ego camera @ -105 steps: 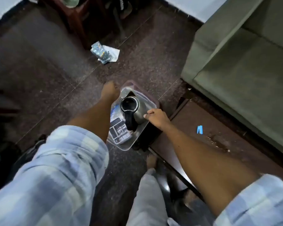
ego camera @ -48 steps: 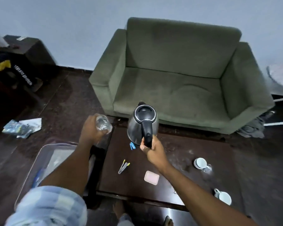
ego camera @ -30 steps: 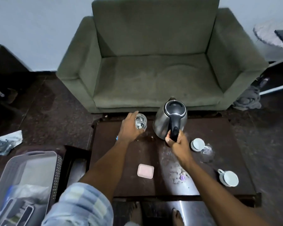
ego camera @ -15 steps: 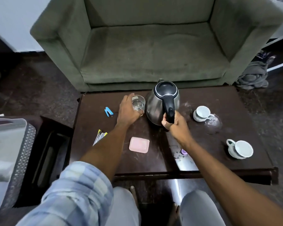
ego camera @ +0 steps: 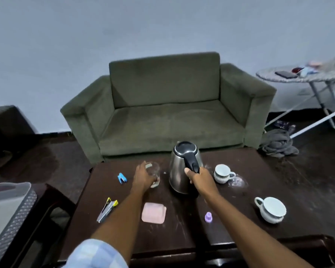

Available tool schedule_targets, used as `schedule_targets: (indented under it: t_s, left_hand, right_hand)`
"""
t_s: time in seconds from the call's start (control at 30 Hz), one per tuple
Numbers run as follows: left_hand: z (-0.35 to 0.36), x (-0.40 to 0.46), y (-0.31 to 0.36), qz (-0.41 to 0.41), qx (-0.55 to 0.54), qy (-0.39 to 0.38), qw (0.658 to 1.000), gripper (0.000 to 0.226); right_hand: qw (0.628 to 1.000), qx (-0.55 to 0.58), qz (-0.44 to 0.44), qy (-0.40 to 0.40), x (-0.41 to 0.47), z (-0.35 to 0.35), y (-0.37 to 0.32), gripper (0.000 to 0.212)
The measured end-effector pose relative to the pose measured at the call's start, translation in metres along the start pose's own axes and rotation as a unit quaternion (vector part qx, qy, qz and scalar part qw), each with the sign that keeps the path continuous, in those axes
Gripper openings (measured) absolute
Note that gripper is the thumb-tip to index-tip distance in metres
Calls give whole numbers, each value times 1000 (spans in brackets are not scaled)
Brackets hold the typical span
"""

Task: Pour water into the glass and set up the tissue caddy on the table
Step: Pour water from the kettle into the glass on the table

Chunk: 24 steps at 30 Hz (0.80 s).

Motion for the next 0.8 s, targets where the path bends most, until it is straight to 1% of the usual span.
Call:
schedule_targets:
  t_s: [0.1, 0.2, 0.3, 0.4, 0.53, 0.6, 0.7, 0.8]
  left_hand:
    - [-5, -5, 5, -2, -15, 1, 1000, 91]
    - [-8, -7, 1, 0, -11, 11, 1000, 87]
    - [-10, -5, -2, 4, -1, 5, 1000, 86]
    - [-10, 0, -3, 9, 0, -8, 1000, 88]
    - [-7, 6, -3, 25, 1, -22, 999, 85]
    - [-4, 6, -3, 30, -1, -26, 999, 85]
    - [-4, 8, -2, 32, 1, -24, 999, 88]
    - [-5, 12, -2, 39, 6, -24, 999, 82]
  right_hand:
    - [999, -2, -5, 33, 0, -5, 5, 29]
    - [996, -21, -25, 82, -1, -8, 8, 38]
    - [990, -12, -34, 134, -4, -11, 5, 41]
    - [987, 1, -32, 158, -3, -16, 5, 41]
    - [987, -32, -41, 155, 5, -34, 8, 32]
    - [985, -70, -62, 145, 9, -44, 3, 31]
    - [975, -143, -120, 118, 20, -57, -17, 33]
    - [971, -169, -143, 87, 36, -71, -37, 32]
Point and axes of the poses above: each hand's wrist, its own x-axis towards the middle knuckle, its own z-axis out of the palm, y = z × x, the point moved 9 cm from there along x, towards the middle knuckle, and after that the axes turned 5 degrees about -x, right-handed, at the moved point
